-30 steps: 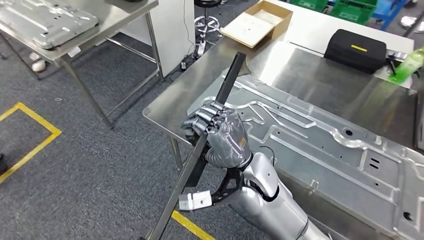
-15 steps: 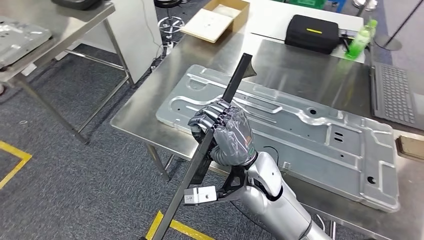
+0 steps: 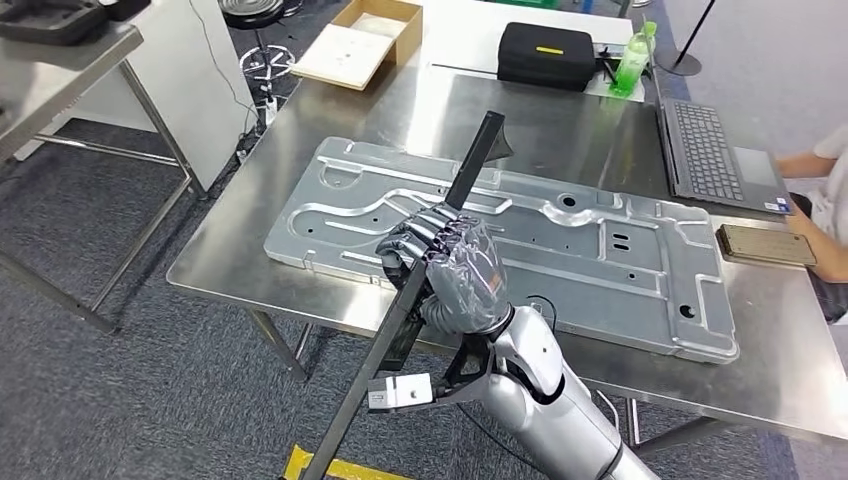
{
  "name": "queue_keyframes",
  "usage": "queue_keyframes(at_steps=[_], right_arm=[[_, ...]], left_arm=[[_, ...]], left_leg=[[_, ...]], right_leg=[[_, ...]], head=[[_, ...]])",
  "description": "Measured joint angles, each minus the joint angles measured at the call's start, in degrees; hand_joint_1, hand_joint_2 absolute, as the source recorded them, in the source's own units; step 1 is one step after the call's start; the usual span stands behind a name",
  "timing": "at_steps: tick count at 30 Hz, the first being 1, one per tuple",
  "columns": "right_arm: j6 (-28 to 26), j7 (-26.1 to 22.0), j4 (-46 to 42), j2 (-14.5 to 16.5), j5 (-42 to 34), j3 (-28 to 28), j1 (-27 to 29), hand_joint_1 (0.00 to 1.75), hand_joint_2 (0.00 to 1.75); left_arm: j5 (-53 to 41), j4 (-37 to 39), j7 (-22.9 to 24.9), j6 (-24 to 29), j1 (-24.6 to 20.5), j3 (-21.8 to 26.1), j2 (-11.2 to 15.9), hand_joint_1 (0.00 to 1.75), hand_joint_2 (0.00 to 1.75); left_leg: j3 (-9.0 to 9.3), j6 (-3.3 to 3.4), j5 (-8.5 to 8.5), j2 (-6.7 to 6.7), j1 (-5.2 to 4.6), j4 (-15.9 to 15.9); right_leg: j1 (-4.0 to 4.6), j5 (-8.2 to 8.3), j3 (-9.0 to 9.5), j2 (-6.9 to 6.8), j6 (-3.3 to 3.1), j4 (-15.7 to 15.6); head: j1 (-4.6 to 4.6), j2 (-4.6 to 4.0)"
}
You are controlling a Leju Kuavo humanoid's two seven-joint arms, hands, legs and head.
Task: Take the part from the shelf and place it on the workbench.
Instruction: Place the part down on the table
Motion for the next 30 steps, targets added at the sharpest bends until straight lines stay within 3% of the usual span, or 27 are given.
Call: queue_keyframes(at_steps=[2,3,5,6,7,9,11,12,14,16,18,20,21,22,25,27,30], right_arm=[[0.0,0.0,0.0,0.0,0.0,-0.1,0.0,1.75,1.75],[0.0,-0.1,0.0,0.0,-0.1,-0.2,0.0,1.75,1.75],[0.0,-0.1,0.1,0.0,-0.1,-0.2,0.2,1.75,1.75],[0.0,-0.1,0.2,0.0,-0.1,-0.2,0.3,1.75,1.75],[0.0,-0.1,0.2,0.0,-0.1,-0.2,0.3,1.75,1.75],[0.0,-0.2,0.2,0.0,-0.1,-0.2,0.3,1.75,1.75],[-0.1,-0.2,0.2,0.0,-0.1,-0.2,0.2,1.75,1.75],[-0.1,-0.2,0.2,0.0,-0.1,-0.2,0.2,1.75,1.75],[-0.2,-0.2,0.2,0.1,-0.1,-0.3,0.2,1.75,1.75],[-0.2,-0.1,0.2,0.1,-0.3,-0.4,0.1,1.75,1.75],[0.0,0.4,0.3,0.3,-1.3,-0.6,-0.1,1.75,1.75],[0.9,1.8,0.8,0.4,-3.6,-1.2,-0.1,1.75,1.75],[1.4,2.5,1.1,0.4,-5.2,-1.7,-0.1,1.75,1.75],[1.7,3.1,1.6,0.4,-7.0,-2.5,-0.2,1.75,1.75],[2.2,4.0,3.5,0.4,-12.0,-6.5,-1.4,1.75,1.75],[2.5,4.2,5.2,0.2,-13.6,-9.9,-2.7,1.75,1.75],[4.8,4.8,8.1,-0.7,-14.4,-14.5,-4.5,1.75,1.75]], left_arm=[[0.0,0.0,0.0,0.0,0.0,0.0,0.0,0.00,1.75],[0.0,0.0,0.0,0.0,0.1,0.0,0.0,0.00,1.75],[-0.1,0.0,0.0,0.0,0.3,0.0,0.1,0.00,1.75],[-0.1,0.0,0.0,0.0,0.3,0.0,0.1,0.00,1.75],[-0.1,0.0,0.0,0.0,0.2,0.0,0.1,0.00,1.75],[-0.1,0.0,0.0,0.0,0.1,0.0,0.1,0.00,1.75],[-0.1,0.0,0.0,0.0,0.0,0.0,0.1,0.00,1.75],[-0.1,0.0,0.0,0.0,0.0,0.0,0.1,0.00,1.75],[-0.1,0.0,0.0,0.0,-0.2,0.0,0.1,0.00,1.75],[-0.1,0.0,0.0,0.0,-0.3,0.0,0.2,0.00,1.75],[-0.1,0.0,0.0,0.2,-0.2,0.0,0.2,0.00,1.75],[0.0,0.0,0.0,0.5,0.1,0.0,0.2,0.00,1.75],[0.1,0.0,0.0,0.7,0.2,0.0,0.2,0.00,1.75],[0.3,0.0,-0.1,0.8,0.3,0.0,0.2,0.00,1.75],[0.7,0.0,-0.3,1.2,0.3,0.1,0.3,0.00,1.75],[0.7,0.0,-0.3,1.4,0.3,0.2,0.3,0.00,1.75],[0.6,0.0,-0.3,1.7,0.5,0.4,0.3,0.00,1.75]], left_leg=[[0.00,0.77,0.28,1.47,-0.12,-0.3],[-0.06,0.95,0.28,2.21,-0.27,-0.4],[-0.16,1.05,0.24,3.84,-0.50,-0.4],[-0.18,1.06,0.22,4.64,-0.57,-0.3],[-0.14,1.04,0.19,5.35,-0.64,-0.3],[0.04,0.88,0.04,6.57,-0.83,-0.3],[0.18,0.46,-0.15,7.60,-1.07,-0.3],[0.25,0.20,-0.22,8.16,-1.15,-0.3],[0.51,-0.38,-0.46,8.85,-1.13,-0.4],[-0.12,-0.93,-2.03,6.65,-0.93,1.5],[-2.94,-1.26,-5.50,3.48,-0.71,7.7],[-6.18,-1.46,-7.79,2.58,-0.66,14.2],[-6.77,-1.52,-7.42,2.54,-0.63,15.2],[-6.31,-1.56,-5.98,2.54,-0.57,13.8],[-1.86,-1.50,-0.79,2.08,-0.34,3.6],[-0.90,-1.07,-0.19,1.65,-0.39,0.9],[-1.07,0.10,0.33,1.76,-0.53,0.6]], right_leg=[[0.13,-2.98,-2.27,-3.85,0.31,5.0],[0.11,-4.83,-4.01,-5.06,0.43,8.7],[-0.05,-6.63,-6.51,-5.78,0.54,14.1],[-0.10,-6.01,-6.31,-5.91,0.48,14.0],[-0.09,-4.55,-4.99,-6.17,0.33,11.7],[0.37,-1.51,-0.59,-8.28,-0.34,4.0],[1.10,-0.45,1.83,-9.98,-1.11,-0.8],[1.36,-0.58,1.90,-9.92,-1.34,-1.3],[1.24,-0.17,1.89,-8.52,-1.88,-1.8],[0.78,0.35,2.15,-7.44,-2.55,-2.5],[0.55,0.61,2.18,-6.54,-2.94,-2.8],[0.57,0.63,2.07,-5.61,-3.04,-2.6],[0.56,0.60,2.03,-5.22,-3.01,-2.5],[0.51,0.53,2.00,-4.90,-2.91,-2.3],[0.42,0.06,1.68,-4.33,-2.21,-1.2],[0.57,-0.02,1.21,-4.12,-1.61,-0.8],[0.49,-0.17,0.79,-4.23,-0.79,-0.4]], head=[[0.08,0.00],[0.12,0.00],[0.12,0.00],[0.13,0.00],[0.12,0.00],[0.11,0.00],[0.10,0.00],[0.10,0.00],[0.10,0.00],[0.09,0.00],[0.07,0.00],[0.06,0.00],[0.06,0.00],[0.05,0.00],[0.07,0.00],[0.08,0.00],[0.09,0.00]])
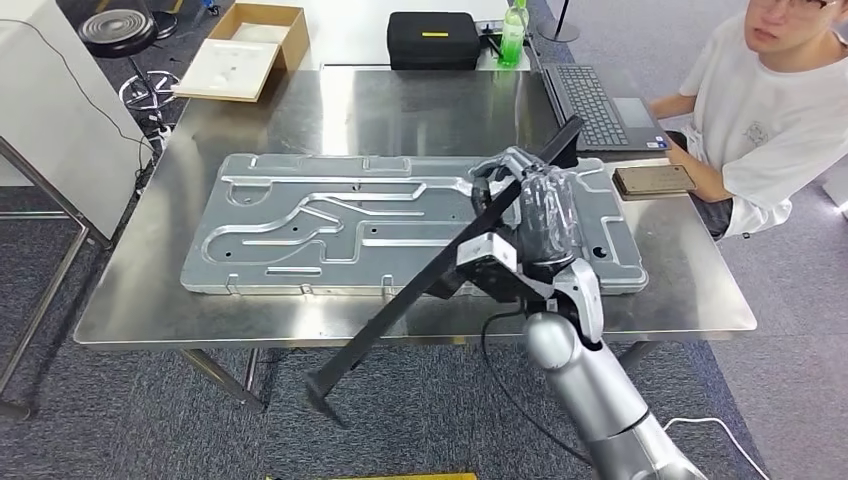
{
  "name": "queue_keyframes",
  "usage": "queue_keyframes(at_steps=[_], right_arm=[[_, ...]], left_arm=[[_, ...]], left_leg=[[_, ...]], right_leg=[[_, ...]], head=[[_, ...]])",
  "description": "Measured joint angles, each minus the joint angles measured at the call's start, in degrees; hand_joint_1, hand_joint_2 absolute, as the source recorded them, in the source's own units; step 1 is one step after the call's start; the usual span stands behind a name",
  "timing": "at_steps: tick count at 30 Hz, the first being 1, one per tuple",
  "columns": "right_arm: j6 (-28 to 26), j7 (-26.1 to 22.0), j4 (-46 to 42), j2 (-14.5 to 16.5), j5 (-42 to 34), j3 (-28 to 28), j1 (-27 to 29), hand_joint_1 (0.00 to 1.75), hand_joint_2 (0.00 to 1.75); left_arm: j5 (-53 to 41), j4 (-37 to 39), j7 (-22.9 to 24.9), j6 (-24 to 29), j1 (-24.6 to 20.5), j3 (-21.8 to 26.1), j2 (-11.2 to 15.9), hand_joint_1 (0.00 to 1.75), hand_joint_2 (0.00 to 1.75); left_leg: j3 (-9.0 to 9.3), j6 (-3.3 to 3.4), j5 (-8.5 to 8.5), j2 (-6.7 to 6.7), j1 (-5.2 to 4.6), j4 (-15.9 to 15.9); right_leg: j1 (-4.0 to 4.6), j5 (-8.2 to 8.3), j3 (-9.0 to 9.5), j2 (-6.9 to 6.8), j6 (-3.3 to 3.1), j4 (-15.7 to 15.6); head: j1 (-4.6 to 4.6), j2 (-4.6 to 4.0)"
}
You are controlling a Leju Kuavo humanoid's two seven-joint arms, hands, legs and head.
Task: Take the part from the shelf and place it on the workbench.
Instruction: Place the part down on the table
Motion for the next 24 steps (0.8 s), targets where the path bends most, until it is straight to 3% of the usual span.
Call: queue_keyframes(at_steps=[2,4,6,7,8,10,12,16,18,20,21,22,24], right_arm=[[2.7,0.3,2.1,-0.9,-0.3,-2.6,-1.4,1.75,1.75],[5.2,0.0,4.3,-1.9,-0.2,-4.2,-2.6,1.75,1.75],[6.7,-0.8,5.8,-2.7,0.7,-4.8,-2.9,1.75,1.75],[6.9,-1.3,6.2,-2.9,1.4,-4.9,-2.9,1.75,1.75],[6.9,-1.7,6.4,-3.1,2.1,-4.9,-2.8,1.75,1.75],[6.5,-2.1,6.6,-3.4,3.4,-4.9,-2.9,1.75,1.75],[5.8,-2.1,6.6,-3.5,4.8,-4.9,-2.8,1.75,1.75],[5.1,-1.9,6.6,-3.6,6.0,-4.8,-2.6,1.75,1.75],[5.1,-1.9,6.6,-3.6,6.1,-4.8,-2.6,1.75,1.75],[5.0,-1.9,6.7,-3.7,6.2,-4.8,-2.4,1.75,1.75],[5.0,-1.9,6.7,-3.7,6.2,-4.8,-2.2,1.75,1.75],[5.0,-1.9,6.7,-3.7,6.2,-4.8,-2.1,1.75,1.75],[5.0,-1.9,6.7,-3.7,6.3,-4.8,-2.0,1.75,1.75]], left_arm=[[0.0,0.0,0.0,-0.1,-0.1,0.0,0.0,0.00,1.75],[0.0,0.0,-0.1,-0.5,-0.1,0.1,0.0,0.00,1.75],[-0.1,0.0,-0.3,-0.8,0.0,0.2,0.1,0.00,1.75],[-0.1,0.0,-0.4,-0.9,0.0,0.2,0.1,0.00,1.75],[-0.1,0.0,-0.5,-1.0,0.0,0.2,0.1,0.00,1.75],[-0.2,0.0,-0.7,-1.1,-0.2,0.2,0.1,0.00,1.75],[-0.3,0.0,-0.7,-1.2,-0.3,0.2,0.0,0.00,1.75],[-0.5,0.0,-0.7,-1.2,-0.3,0.2,0.0,0.00,1.75],[-0.6,0.0,-0.8,-1.2,-0.3,0.2,0.1,0.00,1.75],[-0.6,0.0,-0.8,-1.3,-0.2,0.2,0.1,0.00,1.75],[-0.6,0.0,-0.8,-1.3,-0.2,0.2,0.0,0.00,1.75],[-0.6,0.0,-0.8,-1.4,-0.1,0.2,0.0,0.00,1.75],[-0.6,0.0,-0.8,-1.4,-0.1,0.2,0.1,0.00,1.75]], left_leg=[[-0.07,0.74,0.36,0.15,0.07,-0.3],[-0.18,1.03,0.41,0.30,-0.05,-0.3],[-0.22,1.09,0.39,0.46,-0.15,-0.2],[-0.19,1.10,0.36,0.52,-0.19,-0.2],[-0.14,1.08,0.32,0.55,-0.21,-0.2],[-0.10,0.91,0.20,0.44,-0.28,-0.2],[-0.28,0.51,0.19,0.25,-0.34,-0.3],[-0.57,-0.60,-0.40,0.00,-0.40,0.2],[-2.55,-0.96,-2.99,0.03,-0.41,4.6],[-6.11,-1.19,-5.97,0.03,-0.38,11.7],[-7.38,-1.28,-6.44,0.05,-0.35,14.1],[-7.74,-1.34,-5.88,0.11,-0.31,14.5],[-5.26,-1.25,-2.24,0.82,-0.28,9.1]], right_leg=[[-0.17,-2.20,-1.48,-0.68,0.53,3.3],[-0.24,-5.68,-4.73,-1.22,0.94,10.4],[-0.27,-6.94,-7.16,-1.35,1.05,15.3],[-0.25,-5.96,-6.95,-1.39,0.95,14.7],[-0.23,-4.13,-5.69,-1.45,0.76,12.1],[-0.03,-0.68,-1.90,-1.49,0.23,4.2],[0.31,0.30,0.04,-1.43,-0.13,-0.2],[0.17,0.42,0.56,-1.99,-1.08,-1.4],[-0.03,0.58,0.97,-2.54,-1.67,-1.9],[0.08,0.42,1.03,-3.10,-2.05,-1.8],[0.14,0.30,1.03,-3.41,-2.14,-1.7],[0.17,0.18,1.03,-3.74,-2.17,-1.6],[0.20,-0.14,1.08,-4.37,-2.04,-1.2]], head=[[0.02,0.00],[0.01,0.00],[0.01,0.00],[0.01,0.00],[0.01,0.00],[0.01,0.00],[0.00,0.00],[-0.02,0.00],[-0.06,0.00],[-0.09,0.00],[-0.09,0.00],[-0.09,0.00],[-0.09,0.00]])
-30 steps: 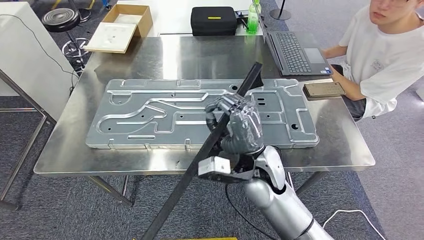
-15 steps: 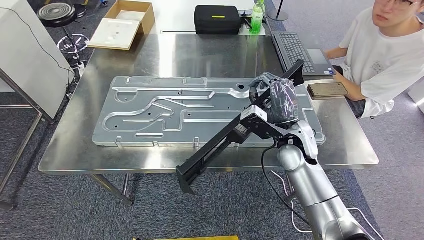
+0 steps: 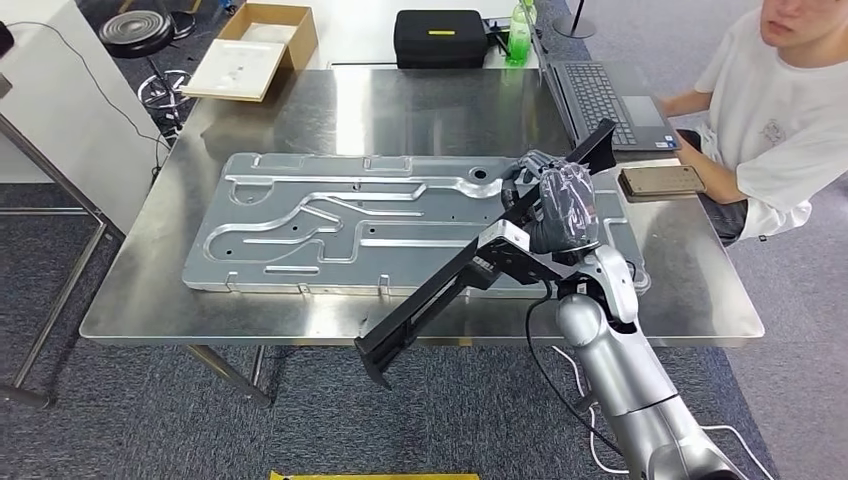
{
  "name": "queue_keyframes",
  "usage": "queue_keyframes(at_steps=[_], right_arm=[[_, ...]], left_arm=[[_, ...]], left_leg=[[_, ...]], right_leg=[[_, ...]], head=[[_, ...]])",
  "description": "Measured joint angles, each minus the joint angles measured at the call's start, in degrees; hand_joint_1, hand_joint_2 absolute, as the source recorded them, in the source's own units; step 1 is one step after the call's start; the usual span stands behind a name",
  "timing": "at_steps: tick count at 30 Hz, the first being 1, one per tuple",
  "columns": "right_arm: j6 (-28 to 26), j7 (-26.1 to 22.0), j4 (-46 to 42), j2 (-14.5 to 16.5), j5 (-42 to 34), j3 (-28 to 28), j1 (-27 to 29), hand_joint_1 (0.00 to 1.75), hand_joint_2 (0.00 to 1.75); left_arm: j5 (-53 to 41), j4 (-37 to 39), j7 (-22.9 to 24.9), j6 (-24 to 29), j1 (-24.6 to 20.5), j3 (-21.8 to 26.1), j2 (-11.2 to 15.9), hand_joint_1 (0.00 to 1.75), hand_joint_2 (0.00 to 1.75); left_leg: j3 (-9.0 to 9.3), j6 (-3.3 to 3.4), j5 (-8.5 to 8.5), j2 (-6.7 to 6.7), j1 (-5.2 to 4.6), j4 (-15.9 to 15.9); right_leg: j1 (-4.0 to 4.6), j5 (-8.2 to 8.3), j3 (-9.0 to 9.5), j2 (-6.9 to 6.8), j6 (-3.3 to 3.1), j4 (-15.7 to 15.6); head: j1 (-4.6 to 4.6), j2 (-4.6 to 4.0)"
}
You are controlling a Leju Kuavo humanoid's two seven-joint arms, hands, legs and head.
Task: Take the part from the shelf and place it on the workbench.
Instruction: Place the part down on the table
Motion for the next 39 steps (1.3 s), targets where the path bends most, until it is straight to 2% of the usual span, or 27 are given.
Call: queue_keyframes(at_steps=[2,3,4,6,7,9,11,12,13,14,16,18,21,23,24,27,28,29,30,32,34,37,39], right_arm=[[0.0,0.0,0.0,-0.1,0.1,0.0,0.0,1.75,1.75],[0.0,0.0,0.0,-0.1,0.1,0.0,0.0,1.75,1.75],[0.0,0.0,0.0,-0.2,0.1,0.0,0.0,1.75,1.75],[0.0,0.1,0.0,-0.3,0.1,0.0,0.0,1.75,1.75],[0.0,0.1,-0.1,-0.3,0.1,0.0,0.0,1.75,1.75],[0.0,0.1,-0.1,-0.5,0.1,0.0,0.0,1.75,1.75],[-0.1,0.3,-0.2,-0.7,-0.2,-0.2,0.3,1.75,1.75],[-0.1,0.4,-0.1,-0.8,-0.4,-0.3,0.5,1.75,1.75],[-0.1,0.6,-0.1,-0.9,-0.6,-0.4,0.6,1.75,1.75],[-0.1,0.8,-0.1,-0.9,-0.8,-0.5,0.7,1.75,1.75],[-0.1,1.1,-0.1,-0.9,-1.1,-0.8,0.7,1.75,1.75],[-0.1,1.2,-0.1,-0.9,-1.2,-1.0,0.6,1.75,1.75],[-0.2,1.3,-0.1,-0.9,-1.3,-1.2,0.5,1.75,1.75],[-0.2,1.3,-0.1,-1.0,-1.3,-1.5,0.4,1.75,1.75],[-0.2,1.4,-0.1,-1.0,-1.3,-1.5,0.3,1.75,1.75],[-0.2,1.4,0.0,-1.0,-1.4,-1.5,0.3,1.75,1.75],[-0.2,1.4,0.0,-1.0,-1.4,-1.5,0.3,1.75,1.75],[-0.2,1.4,0.1,-1.0,-1.6,-1.6,0.3,1.75,1.75],[-0.3,1.5,0.2,-1.0,-1.7,-1.6,0.4,1.75,1.75],[-0.5,1.6,0.2,-1.0,-1.9,-1.8,0.3,1.75,1.75],[-0.7,1.6,0.1,-1.0,-1.9,-2.0,0.3,1.75,1.75],[-0.8,1.6,0.1,-1.0,-1.8,-2.0,0.3,1.75,1.75],[-0.8,1.6,0.1,-1.0,-1.8,-2.1,0.3,1.75,1.75]], left_arm=[[0.0,0.0,-0.1,0.0,-0.2,0.0,0.0,0.00,1.75],[0.0,0.0,-0.1,0.0,-0.2,0.0,0.0,0.00,1.75],[0.0,0.0,-0.1,-0.1,-0.3,0.0,0.0,0.00,1.75],[0.0,0.0,-0.2,-0.1,-0.2,0.0,0.0,0.00,1.75],[0.0,0.0,-0.2,-0.1,-0.2,0.0,0.0,0.00,1.75],[0.0,0.0,-0.2,-0.2,-0.3,0.0,0.0,0.00,1.75],[0.0,0.0,-0.2,-0.2,-0.4,0.0,0.0,0.00,1.75],[0.0,0.0,-0.2,-0.2,-0.4,0.0,0.0,0.00,1.75],[0.0,0.0,-0.2,-0.2,-0.4,0.0,0.0,0.00,1.75],[0.0,0.0,-0.2,-0.3,-0.3,0.0,0.0,0.00,1.75],[0.0,0.0,-0.3,-0.3,-0.3,0.0,0.0,0.00,1.75],[0.0,0.0,-0.4,-0.4,-0.4,0.0,0.0,0.00,1.75],[0.0,0.0,-0.4,-0.4,-0.5,0.0,0.0,0.00,1.75],[0.0,0.0,-0.5,-0.4,-0.5,0.0,0.0,0.00,1.75],[0.0,0.0,-0.5,-0.4,-0.5,0.0,0.0,0.00,1.75],[-0.1,0.0,-0.5,-0.4,-0.5,0.0,0.0,0.00,1.75],[-0.1,0.0,-0.5,-0.4,-0.5,0.0,0.0,0.00,1.75],[-0.1,0.0,-0.6,-0.4,-0.4,0.0,0.0,0.00,1.75],[-0.1,0.0,-0.6,-0.4,-0.4,0.0,0.0,0.00,1.75],[0.0,0.0,-0.7,-0.4,-0.5,0.0,0.0,0.00,1.75],[0.0,0.0,-0.8,-0.4,-0.6,0.0,0.0,0.00,1.75],[0.0,0.0,-0.9,-0.4,-0.6,0.0,0.0,0.00,1.75],[0.0,0.0,-0.9,-0.4,-0.6,0.0,0.0,0.00,1.75]], left_leg=[[3.15,0.44,2.55,1.71,-0.34,-6.7],[3.90,0.73,2.96,2.21,-0.50,-8.4],[4.01,1.02,2.86,2.22,-0.69,-9.0],[4.01,1.63,3.25,1.11,-0.59,-9.3],[4.08,1.94,3.45,0.63,-0.46,-9.5],[4.25,2.49,3.84,-0.09,-0.14,-9.9],[4.20,2.69,3.90,-0.71,-0.12,-9.9],[4.21,2.71,3.90,-1.03,-0.12,-9.9],[4.22,2.71,3.89,-1.36,-0.12,-9.9],[4.26,2.68,3.87,-1.62,-0.12,-9.9],[4.38,2.48,3.76,-1.98,-0.10,-9.8],[4.26,1.91,3.70,-2.19,-0.20,-9.7],[4.09,0.91,3.85,-2.37,-0.25,-9.9],[3.73,0.41,2.94,-2.05,-0.22,-9.0],[2.90,0.20,1.65,-1.80,-0.21,-7.0],[-1.94,-0.12,-3.39,-1.37,-0.14,3.5],[-3.11,-0.14,-3.96,-1.34,-0.13,5.9],[-3.30,-0.10,-3.45,-1.30,-0.13,6.3],[-2.45,0.02,-2.04,-1.23,-0.14,4.6],[1.43,0.48,1.62,-0.89,-0.22,-3.2],[4.15,0.95,3.16,-0.58,-0.42,-8.6],[4.59,1.61,3.40,-0.68,-0.49,-9.8],[4.74,2.23,3.81,-0.73,-0.25,-10.3]], right_leg=[[0.26,-0.39,-0.01,-0.65,0.39,0.5],[0.39,-0.52,-0.04,-1.00,0.62,0.7],[0.49,-0.58,-0.05,-1.39,0.85,0.7],[0.41,-0.73,0.01,-1.98,1.35,0.8],[0.29,-1.21,-0.09,-1.52,1.68,1.3],[-0.06,-3.91,-1.71,0.54,2.36,5.3],[-0.37,-7.32,-5.04,2.04,2.82,12.5],[-0.48,-8.01,-6.36,2.20,2.95,15.2],[-0.59,-7.69,-6.93,2.25,3.02,16.0],[-0.68,-6.33,-6.46,2.26,3.01,14.8],[-0.82,-2.41,-3.26,2.40,2.85,7.7],[-0.65,-0.44,-0.64,2.71,2.55,1.9],[-0.38,-0.26,-0.23,2.83,1.87,0.5],[-0.58,0.01,-0.06,2.68,1.25,0.1],[-0.68,0.13,0.04,2.58,0.88,-0.1],[-0.41,0.11,0.07,2.26,0.27,-0.2],[-0.31,0.10,0.07,2.16,0.21,-0.2],[-0.23,0.08,0.07,2.09,0.18,-0.1],[-0.17,0.06,0.08,2.04,0.18,0.0],[-0.04,-0.06,0.10,1.98,0.31,0.2],[0.14,-0.16,-0.04,1.96,0.68,0.4],[0.08,-0.13,-0.14,1.85,1.49,0.5],[-0.04,-1.48,-0.85,2.06,2.13,2.2]], head=[[0.02,0.00],[0.04,0.00],[0.06,0.00],[0.06,0.00],[0.07,0.00],[0.09,0.00],[0.09,0.00],[0.10,0.00],[0.09,0.00],[0.09,0.00],[0.09,0.00],[0.08,0.00],[0.07,0.00],[0.07,0.00],[0.06,0.00],[0.03,0.00],[0.03,0.00],[0.03,0.00],[0.03,0.00],[0.03,0.00],[0.05,0.00],[0.05,0.00],[0.06,0.00]])
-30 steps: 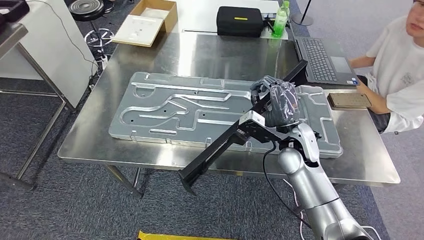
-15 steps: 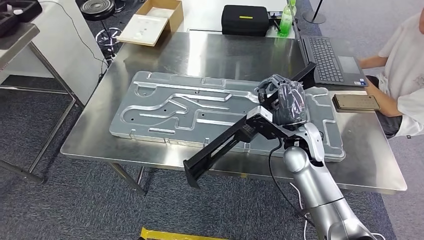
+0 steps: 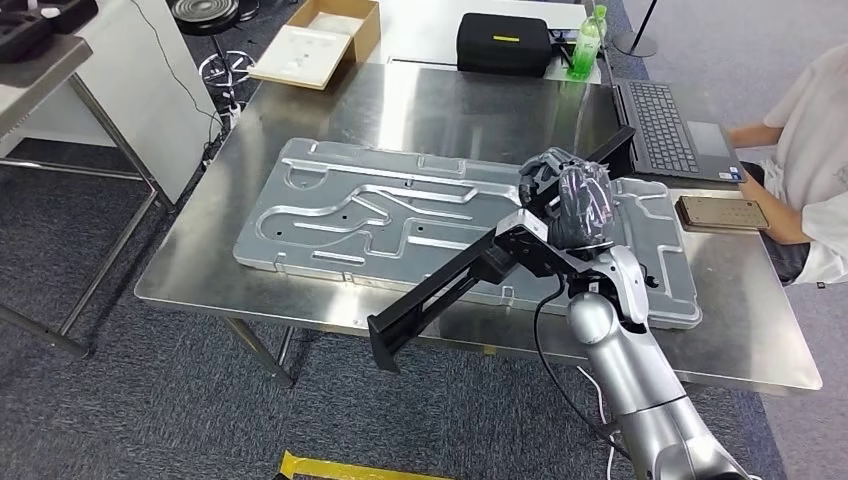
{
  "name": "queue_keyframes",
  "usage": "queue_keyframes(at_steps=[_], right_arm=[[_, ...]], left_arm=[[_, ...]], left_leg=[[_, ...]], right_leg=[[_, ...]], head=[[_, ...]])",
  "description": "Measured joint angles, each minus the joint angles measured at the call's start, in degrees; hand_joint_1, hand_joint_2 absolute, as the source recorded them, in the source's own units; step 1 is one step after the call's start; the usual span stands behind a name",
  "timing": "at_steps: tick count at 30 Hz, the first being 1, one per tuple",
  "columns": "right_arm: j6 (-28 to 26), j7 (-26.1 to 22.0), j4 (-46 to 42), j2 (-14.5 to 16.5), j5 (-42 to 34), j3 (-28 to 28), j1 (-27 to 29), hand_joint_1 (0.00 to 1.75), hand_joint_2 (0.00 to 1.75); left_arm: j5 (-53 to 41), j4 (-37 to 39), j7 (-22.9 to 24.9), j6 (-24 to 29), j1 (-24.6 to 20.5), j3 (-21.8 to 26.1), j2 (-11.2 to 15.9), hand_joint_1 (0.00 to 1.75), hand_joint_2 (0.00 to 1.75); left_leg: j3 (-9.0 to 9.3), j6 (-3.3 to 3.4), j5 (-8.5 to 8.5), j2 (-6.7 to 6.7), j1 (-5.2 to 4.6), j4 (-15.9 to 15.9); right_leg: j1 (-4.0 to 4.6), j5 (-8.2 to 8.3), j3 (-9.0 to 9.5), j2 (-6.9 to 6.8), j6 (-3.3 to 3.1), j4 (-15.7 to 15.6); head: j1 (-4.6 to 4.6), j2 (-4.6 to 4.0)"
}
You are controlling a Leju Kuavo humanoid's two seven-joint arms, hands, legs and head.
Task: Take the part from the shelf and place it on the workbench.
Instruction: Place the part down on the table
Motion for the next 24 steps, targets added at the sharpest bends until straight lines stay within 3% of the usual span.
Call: queue_keyframes(at_steps=[3,4,5,6,8,10,13,15,18,20,21,22,24], right_arm=[[-0.1,0.0,0.0,0.0,0.0,-0.2,0.1,1.75,1.75],[-0.1,0.0,0.0,0.0,0.0,-0.2,0.2,1.75,1.75],[-0.1,0.0,0.1,0.0,0.0,-0.2,0.4,1.75,1.75],[-0.1,0.0,0.1,0.0,0.0,-0.2,0.5,1.75,1.75],[-0.2,-0.1,0.1,0.0,0.1,-0.2,0.4,1.75,1.75],[-0.3,-0.1,0.0,0.0,0.2,-0.2,0.4,1.75,1.75],[-0.5,-0.2,0.0,0.0,0.3,-0.2,0.5,1.75,1.75],[-0.5,-0.3,-0.1,0.0,0.5,-0.2,0.5,1.75,1.75],[-0.5,-0.4,-0.3,0.0,0.7,-0.2,0.6,1.75,1.75],[-0.4,-0.4,-0.3,0.0,0.7,-0.2,0.7,1.75,1.75],[-0.3,-0.4,-0.3,0.0,0.8,-0.2,0.8,1.75,1.75],[-0.2,-0.4,-0.3,0.0,0.8,-0.2,0.8,1.75,1.75],[-0.1,-0.4,-0.3,0.0,0.8,-0.2,0.8,1.75,1.75]], left_arm=[[0.0,0.0,0.0,0.0,-0.1,0.0,0.0,0.00,1.75],[0.0,0.0,0.0,0.0,0.0,0.0,0.0,0.00,1.75],[0.0,0.0,0.0,0.0,0.0,0.0,0.0,0.00,1.75],[0.0,0.0,0.0,0.0,0.0,0.0,0.0,0.00,1.75],[0.0,0.0,0.0,0.0,0.0,0.0,0.0,0.00,1.75],[0.0,0.0,0.0,-0.1,-0.1,0.0,0.0,0.00,1.75],[-0.1,0.0,-0.1,-0.2,-0.1,0.0,0.0,0.00,1.75],[-0.1,0.0,-0.1,-0.2,0.0,0.0,0.0,0.00,1.75],[-0.1,0.0,-0.2,-0.4,0.0,0.0,0.0,0.00,1.75],[-0.1,0.0,-0.2,-0.4,0.1,0.0,0.0,0.00,1.75],[-0.1,0.0,-0.2,-0.5,0.1,0.0,0.0,0.00,1.75],[-0.1,0.0,-0.3,-0.5,0.1,0.0,0.0,0.00,1.75],[-0.1,0.0,-0.3,-0.5,0.1,0.0,0.0,0.00,1.75]], left_leg=[[-0.01,0.37,0.19,-0.03,0.12,-0.2],[-0.02,0.37,0.18,-0.06,0.11,-0.2],[-0.03,0.36,0.18,-0.11,0.11,-0.1],[-0.02,0.33,0.16,-0.18,0.13,-0.1],[0.05,0.12,0.04,-0.28,0.17,0.0],[-0.08,-0.42,-0.04,-0.36,0.06,0.2],[-0.26,-1.40,0.04,-0.41,0.01,0.1],[-0.89,-1.88,-1.03,-0.30,0.08,1.7],[-4.93,-2.26,-5.82,-0.15,0.19,10.6],[-7.36,-2.33,-7.31,-0.15,0.21,15.6],[-7.32,-2.27,-6.55,-0.15,0.21,15.5],[-6.25,-2.11,-4.90,-0.14,0.20,13.2],[-2.54,-1.57,-1.44,-0.06,0.05,5.6]], right_leg=[[-0.41,-5.08,-4.45,0.28,0.82,9.8],[-0.58,-5.97,-5.84,0.28,1.00,12.7],[-0.72,-5.84,-6.45,0.28,1.12,13.8],[-0.85,-4.66,-6.00,0.27,1.18,12.8],[-0.98,-0.79,-2.55,0.31,1.08,5.6],[-0.74,1.28,0.38,0.41,0.68,-0.7],[-0.45,1.38,0.84,0.45,-0.22,-2.0],[-0.63,1.63,1.02,0.39,-0.94,-2.4],[-0.57,1.74,1.13,0.26,-1.72,-2.7],[-0.37,1.70,1.11,0.20,-1.85,-2.6],[-0.30,1.67,1.11,0.19,-1.87,-2.5],[-0.25,1.64,1.13,0.20,-1.85,-2.4],[-0.11,1.49,1.11,0.22,-1.66,-2.2]], head=[[0.01,0.00],[0.01,0.00],[0.00,0.00],[0.01,0.00],[0.01,0.00],[-0.01,0.00],[-0.02,0.00],[-0.03,0.00],[-0.07,0.00],[-0.07,0.00],[-0.07,0.00],[-0.07,0.00],[-0.07,0.00]])
